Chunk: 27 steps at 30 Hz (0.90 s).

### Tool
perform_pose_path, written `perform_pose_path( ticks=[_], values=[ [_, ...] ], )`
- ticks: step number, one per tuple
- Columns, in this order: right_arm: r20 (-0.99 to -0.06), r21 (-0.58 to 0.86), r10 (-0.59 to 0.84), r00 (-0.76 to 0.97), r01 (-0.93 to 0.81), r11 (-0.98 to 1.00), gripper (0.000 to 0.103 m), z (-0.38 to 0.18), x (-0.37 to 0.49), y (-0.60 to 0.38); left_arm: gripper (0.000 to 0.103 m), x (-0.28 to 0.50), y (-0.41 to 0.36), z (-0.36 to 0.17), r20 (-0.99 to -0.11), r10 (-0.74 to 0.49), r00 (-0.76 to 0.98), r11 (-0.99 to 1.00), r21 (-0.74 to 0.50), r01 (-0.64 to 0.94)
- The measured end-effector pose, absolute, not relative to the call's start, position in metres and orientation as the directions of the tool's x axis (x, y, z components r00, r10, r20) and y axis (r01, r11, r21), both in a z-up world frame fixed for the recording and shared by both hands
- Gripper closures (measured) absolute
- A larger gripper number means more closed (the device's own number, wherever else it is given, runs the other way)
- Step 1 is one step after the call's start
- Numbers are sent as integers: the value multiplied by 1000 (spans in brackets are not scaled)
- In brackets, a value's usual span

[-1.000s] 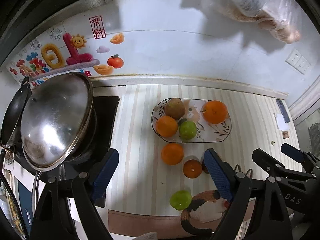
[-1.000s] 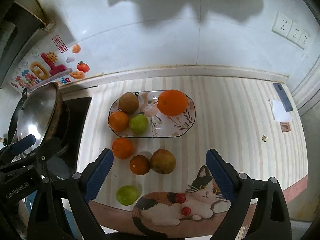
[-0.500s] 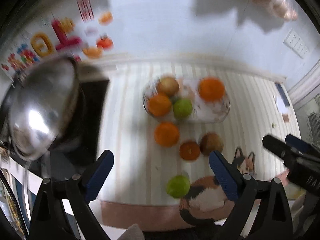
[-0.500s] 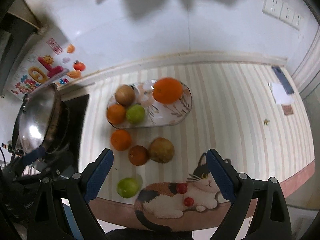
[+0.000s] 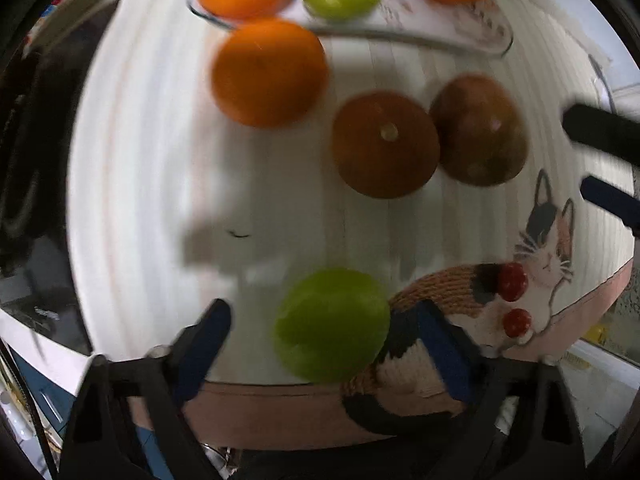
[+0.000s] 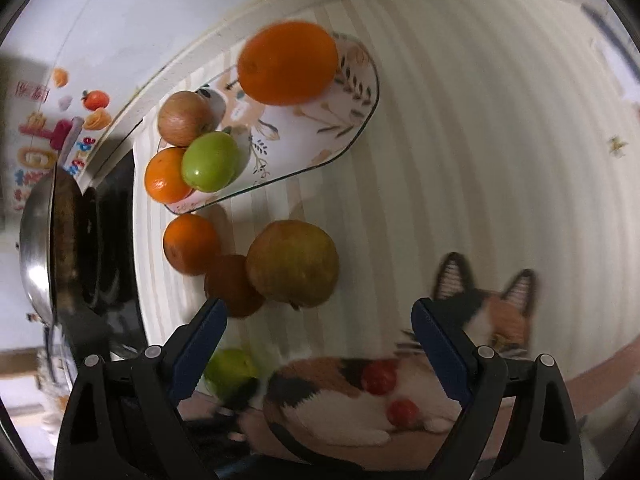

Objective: Organize fruits
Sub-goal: 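Grasp a green apple with the left tool while the right tool grasps a brown pear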

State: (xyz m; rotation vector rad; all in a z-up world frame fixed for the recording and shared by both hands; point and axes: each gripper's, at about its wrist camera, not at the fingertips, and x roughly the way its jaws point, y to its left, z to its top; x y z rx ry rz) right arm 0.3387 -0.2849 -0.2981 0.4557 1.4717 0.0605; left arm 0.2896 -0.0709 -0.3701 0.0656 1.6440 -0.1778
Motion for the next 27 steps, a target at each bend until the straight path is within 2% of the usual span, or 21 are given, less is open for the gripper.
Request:
perform_pose_path(
  ticks=[1, 2, 6, 7, 8, 20, 27],
  values=[
    [-935, 354, 338, 106, 249, 901, 8, -306, 343, -285, 44, 289, -73, -375, -993, -68, -94, 984, -82, 156],
    [-928, 372, 359, 97, 262, 891, 8, -314, 348, -284, 45, 288, -74, -379, -993, -53, -101, 985, -69, 160],
    [-912, 407, 406, 65, 284, 868, 19, -338, 367, -276, 45, 287, -68, -378, -998, -30, -59, 991, -37, 132],
    [-911, 406, 408, 54, 280, 870, 29, -345, 371, -272, 45, 287, -63, -378, -998, -26, -53, 993, -32, 115],
    [-907, 415, 418, 49, 271, 869, 32, -349, 373, -269, 45, 288, -58, -378, -998, -23, -51, 995, -28, 93],
    [-966, 252, 249, -72, -37, 967, 33, -347, 335, -216, 45, 293, -33, -380, -999, -29, -23, 999, -28, -31],
    [-966, 250, 248, -68, -20, 968, 32, -349, 335, -216, 45, 292, -35, -384, -1000, -20, -17, 1000, -20, -22]
  ],
)
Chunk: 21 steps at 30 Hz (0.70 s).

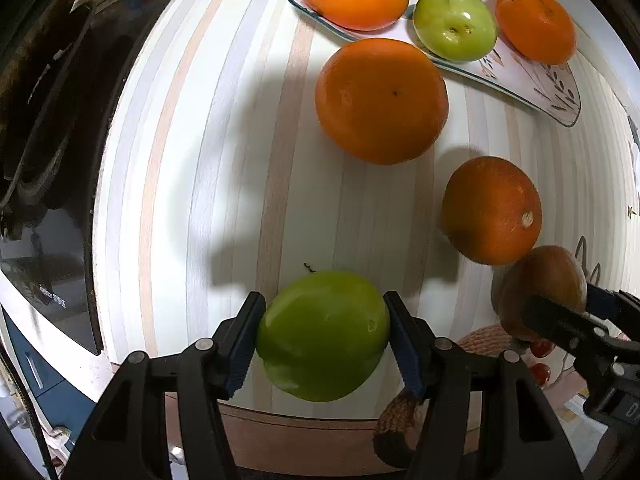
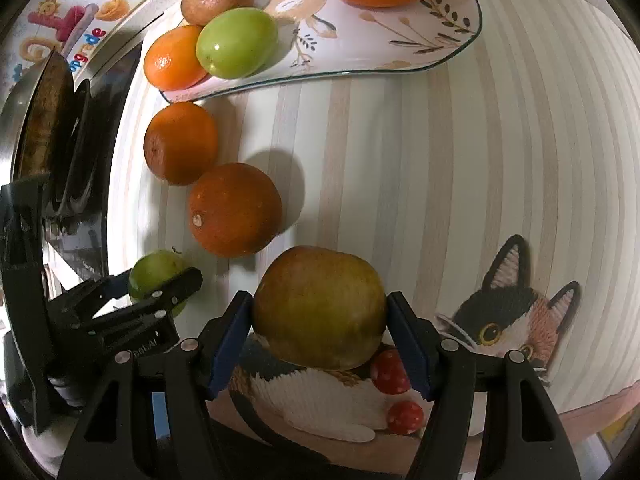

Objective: Organize fruits
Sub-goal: 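Grasp a green apple with the left tool while the right tool grasps a brown pear, then place the green apple on the plate with the left tool while the right tool places the pear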

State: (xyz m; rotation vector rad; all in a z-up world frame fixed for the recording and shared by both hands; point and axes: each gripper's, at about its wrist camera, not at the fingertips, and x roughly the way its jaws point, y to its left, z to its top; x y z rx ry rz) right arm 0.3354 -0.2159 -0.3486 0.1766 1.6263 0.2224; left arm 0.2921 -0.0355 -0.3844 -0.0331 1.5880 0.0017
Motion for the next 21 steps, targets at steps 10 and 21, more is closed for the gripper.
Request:
perform_pose_path(
  ticks=[10, 21],
  values=[
    [-966, 256, 255, -50, -21, 966, 33, -347, 331, -219, 45, 305, -34, -373, -999, -37, -27, 999, -36, -23],
    [-938, 335, 332, 97, 19, 942, 33, -287, 338, -247, 45, 332, -54, -287, -986, -143, 90, 989, -139, 46]
  ],
)
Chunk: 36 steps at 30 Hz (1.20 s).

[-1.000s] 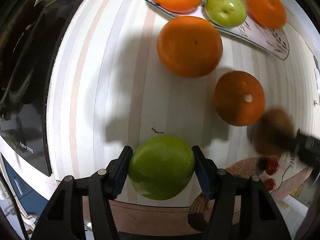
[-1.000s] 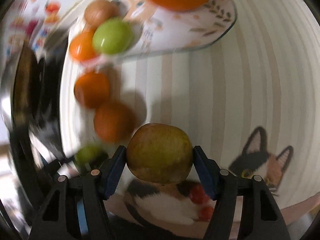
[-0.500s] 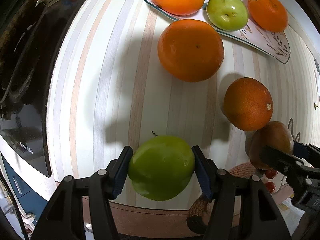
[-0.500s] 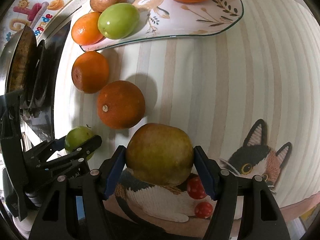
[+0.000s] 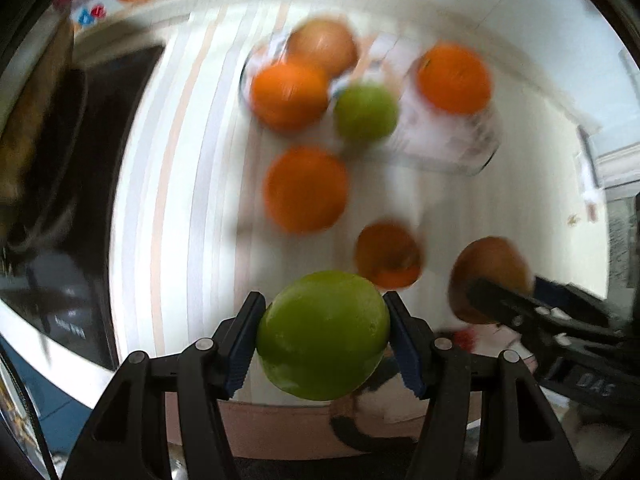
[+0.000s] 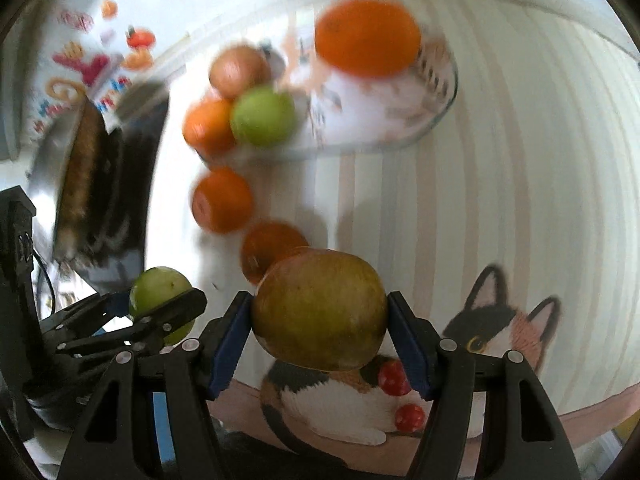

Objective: Organize fruits
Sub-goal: 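Place the green apple on the plate with the left tool while the right tool places the pear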

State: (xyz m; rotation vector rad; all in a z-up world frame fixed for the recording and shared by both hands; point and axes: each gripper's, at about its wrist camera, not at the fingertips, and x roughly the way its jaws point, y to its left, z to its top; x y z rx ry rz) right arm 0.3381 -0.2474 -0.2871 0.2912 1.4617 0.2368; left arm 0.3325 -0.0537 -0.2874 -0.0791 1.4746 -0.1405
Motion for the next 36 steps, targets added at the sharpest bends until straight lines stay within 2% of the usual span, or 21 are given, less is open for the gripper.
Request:
perform_pose_path(
  ticks=[4, 8, 14, 24, 25, 26, 27, 28, 29, 31, 36],
  values=[
    [-927, 344, 335, 169, 30, 938, 33, -264, 366, -263, 45, 382, -68, -250, -971, -192, 141, 981, -186, 56],
    [-926, 331, 308, 217, 76, 941, 33, -266, 405, -274, 45, 442, -83, -240, -969, -188, 162, 981, -177, 77],
    [-941, 296, 271, 202, 108, 949, 33, -286, 442, -282, 45, 512, -110, -269, -988, -128, 83, 986, -118, 116],
    [-933, 341, 311, 183, 165, 926, 32, -311, 451, -286, 45, 529, -128, -315, -997, -78, -30, 986, -81, 147],
    [-931, 351, 322, 173, 178, 919, 32, -315, 451, -287, 41, 530, -129, -314, -997, -73, -17, 985, -75, 153],
    [-926, 364, 332, 178, 190, 912, 32, -316, 450, -289, 28, 530, -129, -311, -998, -71, 3, 985, -69, 159],
    [-924, 369, 337, 179, 193, 909, 32, -317, 450, -290, 21, 532, -129, -308, -997, -71, 18, 985, -67, 159],
    [-925, 368, 336, 178, 194, 909, 26, -316, 450, -290, 13, 532, -128, -304, -997, -78, 29, 985, -72, 154],
    [-924, 369, 337, 180, 197, 908, 16, -315, 449, -290, 13, 533, -125, -301, -996, -87, 37, 986, -81, 147],
    [-923, 371, 337, 184, 195, 908, 9, -310, 448, -289, 13, 533, -119, -295, -994, -98, 46, 988, -92, 128],
    [-938, 326, 292, 186, 184, 927, 7, -298, 446, -286, 13, 518, -104, -281, -993, -97, 73, 991, -89, 102]
  ],
)
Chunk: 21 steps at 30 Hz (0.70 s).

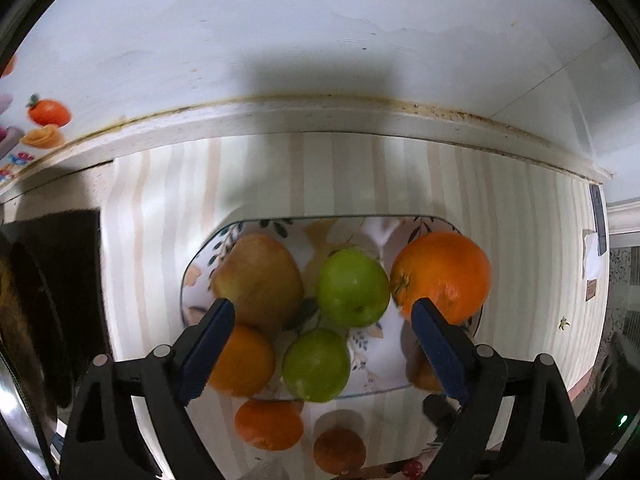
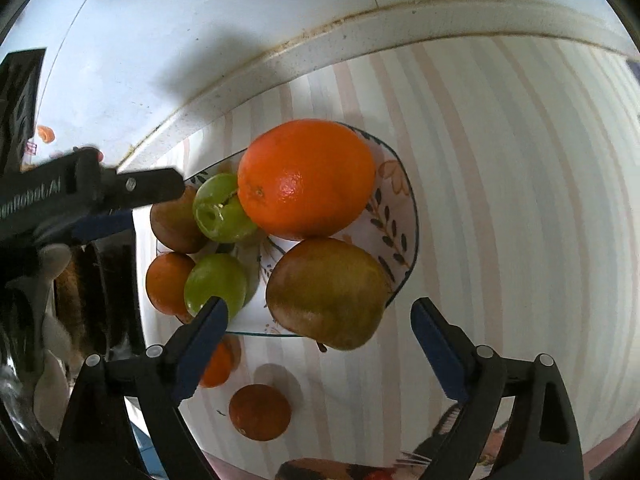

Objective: Organize fruits
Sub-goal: 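Place the green apple on the plate with the left tool while the right tool places the pear, then lift both tools away and move toward the remaining tangerines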

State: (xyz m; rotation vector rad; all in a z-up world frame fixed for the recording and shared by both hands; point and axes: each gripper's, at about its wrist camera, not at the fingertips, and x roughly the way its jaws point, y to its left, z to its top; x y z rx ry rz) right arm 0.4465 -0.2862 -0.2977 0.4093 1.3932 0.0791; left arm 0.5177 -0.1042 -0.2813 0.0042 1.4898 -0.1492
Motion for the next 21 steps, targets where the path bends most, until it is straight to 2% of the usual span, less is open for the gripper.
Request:
perform_pose_path(
  ticks=[9, 21],
  values=[
    [-962, 165, 141, 234, 87, 982, 7, -253, 431, -273, 13, 461, -75, -245, -980, -58, 189, 998, -52, 40],
    [-939, 92, 74, 335, 37, 995, 7, -187, 375, -259, 13, 377, -39, -197, -946, -40, 321, 999, -37, 16]
  ],
)
